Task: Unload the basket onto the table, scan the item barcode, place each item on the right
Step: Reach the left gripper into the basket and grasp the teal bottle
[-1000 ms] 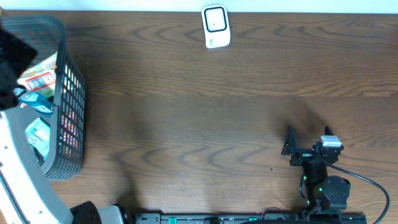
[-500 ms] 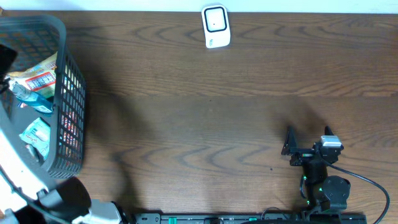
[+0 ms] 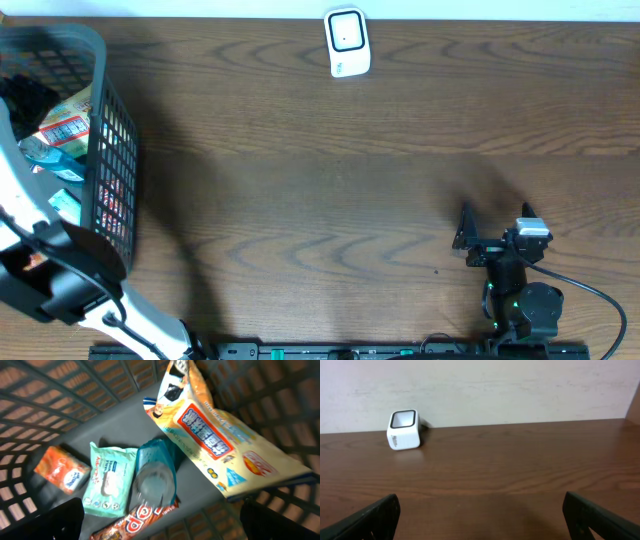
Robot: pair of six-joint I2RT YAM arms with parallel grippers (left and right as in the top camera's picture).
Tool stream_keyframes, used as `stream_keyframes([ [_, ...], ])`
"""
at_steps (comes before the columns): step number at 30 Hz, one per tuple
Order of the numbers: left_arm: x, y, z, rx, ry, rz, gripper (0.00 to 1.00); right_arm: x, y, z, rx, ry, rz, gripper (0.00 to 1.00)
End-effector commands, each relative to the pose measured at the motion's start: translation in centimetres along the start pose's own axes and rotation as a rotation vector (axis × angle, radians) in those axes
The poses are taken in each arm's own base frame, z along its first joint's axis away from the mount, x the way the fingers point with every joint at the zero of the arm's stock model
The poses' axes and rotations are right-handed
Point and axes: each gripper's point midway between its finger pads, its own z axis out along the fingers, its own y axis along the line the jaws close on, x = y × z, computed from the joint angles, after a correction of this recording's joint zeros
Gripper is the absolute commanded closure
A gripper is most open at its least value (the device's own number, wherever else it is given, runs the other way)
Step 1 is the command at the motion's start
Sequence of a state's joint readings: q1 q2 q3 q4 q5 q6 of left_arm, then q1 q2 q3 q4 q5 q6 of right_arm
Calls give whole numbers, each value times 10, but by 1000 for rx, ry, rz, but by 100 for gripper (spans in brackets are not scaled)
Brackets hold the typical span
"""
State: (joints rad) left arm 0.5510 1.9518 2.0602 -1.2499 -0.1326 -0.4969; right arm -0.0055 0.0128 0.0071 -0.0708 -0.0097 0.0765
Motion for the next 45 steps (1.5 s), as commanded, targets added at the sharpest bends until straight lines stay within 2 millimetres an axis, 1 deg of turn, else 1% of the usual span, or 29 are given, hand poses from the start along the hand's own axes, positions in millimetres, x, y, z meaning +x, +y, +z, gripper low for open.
stream_keyframes([
  [1,0,3,21,-26,36,3,0,1,-3,0,12,1,13,1],
  [4,2,6,38,-49,68,1,0,1,-3,0,12,1,13,1],
  [9,6,8,58,-67,110,-1,0,1,-3,0,12,1,13,1],
  [14,16,0,77,-39,160,0,0,1,-3,0,12,1,13,1],
  [18,25,0,91,-43,178,3,0,1,-3,0,12,1,13,1],
  [21,34,4,102,-58,202,7,1,1,-3,0,12,1,13,1],
  [23,40,6,108,-65,213,9,6,1,-3,0,12,1,13,1],
  [25,43,7,112,-68,218,10,18,1,-3,0,12,1,13,1],
  [28,43,7,112,-68,218,10,37,1,-3,0,12,0,13,1],
  [29,43,7,112,-67,217,14,48,1,-3,0,12,0,13,1],
  [30,43,7,112,-67,218,18,55,1,-3,0,12,1,13,1],
  [32,43,7,111,-69,221,18,67,1,-3,0,12,0,13,1],
  [33,43,7,111,-69,221,18,72,1,-3,0,12,1,13,1],
  [35,42,7,108,-61,217,26,76,1,-3,0,12,1,13,1],
  [37,38,6,101,-48,199,35,78,1,-3,0,12,1,13,1],
  [39,31,4,88,-29,169,34,79,1,-3,0,12,1,13,1],
  [42,16,1,56,16,94,21,79,1,-3,0,12,0,13,1],
  [45,0,2,9,79,-14,2,79,1,-3,0,12,0,13,1],
])
